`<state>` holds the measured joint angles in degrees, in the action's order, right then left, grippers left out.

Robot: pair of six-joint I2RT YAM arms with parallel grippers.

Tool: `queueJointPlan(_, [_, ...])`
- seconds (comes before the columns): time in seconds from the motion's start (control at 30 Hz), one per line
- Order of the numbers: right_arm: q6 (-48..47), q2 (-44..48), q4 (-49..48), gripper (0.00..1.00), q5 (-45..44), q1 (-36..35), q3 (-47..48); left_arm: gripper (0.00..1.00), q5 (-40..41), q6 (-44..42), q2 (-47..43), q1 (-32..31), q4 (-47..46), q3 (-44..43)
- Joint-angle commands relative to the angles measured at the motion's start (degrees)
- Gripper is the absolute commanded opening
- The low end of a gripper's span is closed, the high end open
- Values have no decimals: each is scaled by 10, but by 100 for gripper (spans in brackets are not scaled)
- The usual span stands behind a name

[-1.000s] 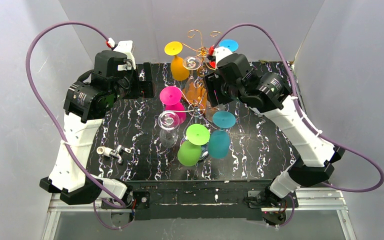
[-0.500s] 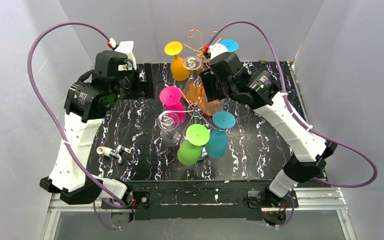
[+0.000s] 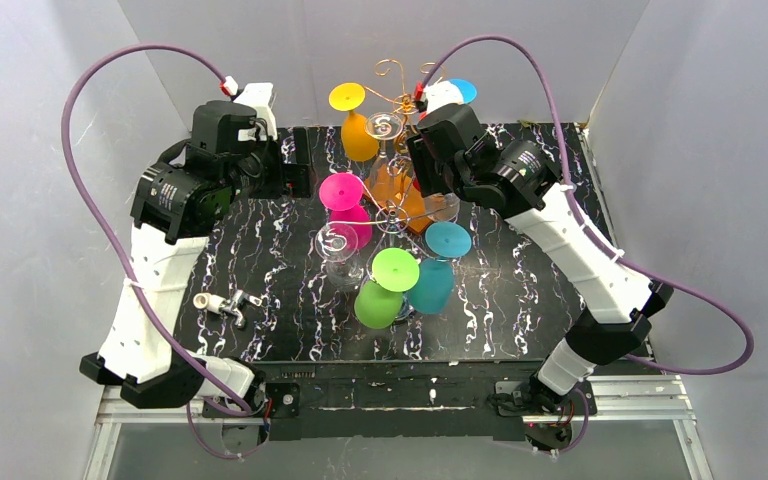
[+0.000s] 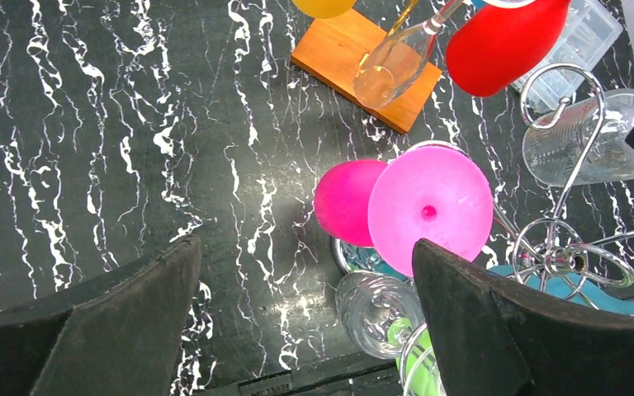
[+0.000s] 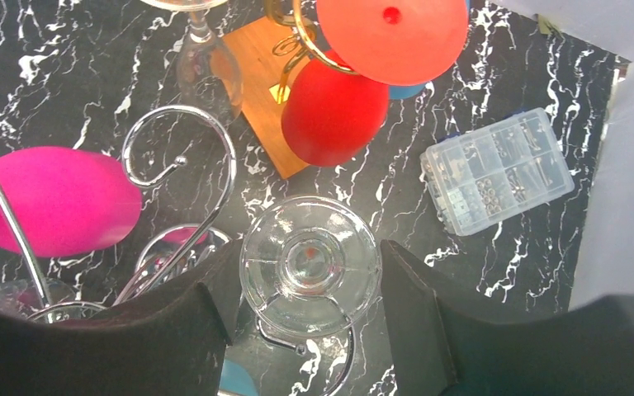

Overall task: Take the wine glass off the wine glass rack
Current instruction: Pick up the wine glass from the wine rack.

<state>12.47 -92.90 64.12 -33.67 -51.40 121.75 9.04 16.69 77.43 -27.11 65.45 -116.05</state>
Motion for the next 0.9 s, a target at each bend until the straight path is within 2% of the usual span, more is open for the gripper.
queueJointPlan(0.0, [5,15,-40,37,-55,0,34,99,-30,-10,-13,3,-13,3])
queueJointPlan(0.3, [7,32,-18,38,-88,0,44,99,-122,3,3,3,-35,-32])
queueJointPlan(0.63, [9,55,3,38,-99,0,90,99,-233,93,65,-2,-113,-113])
queueJointPlan(0.87, [9,61,13,38,-109,0,95,99,-247,148,124,-44,-168,-138])
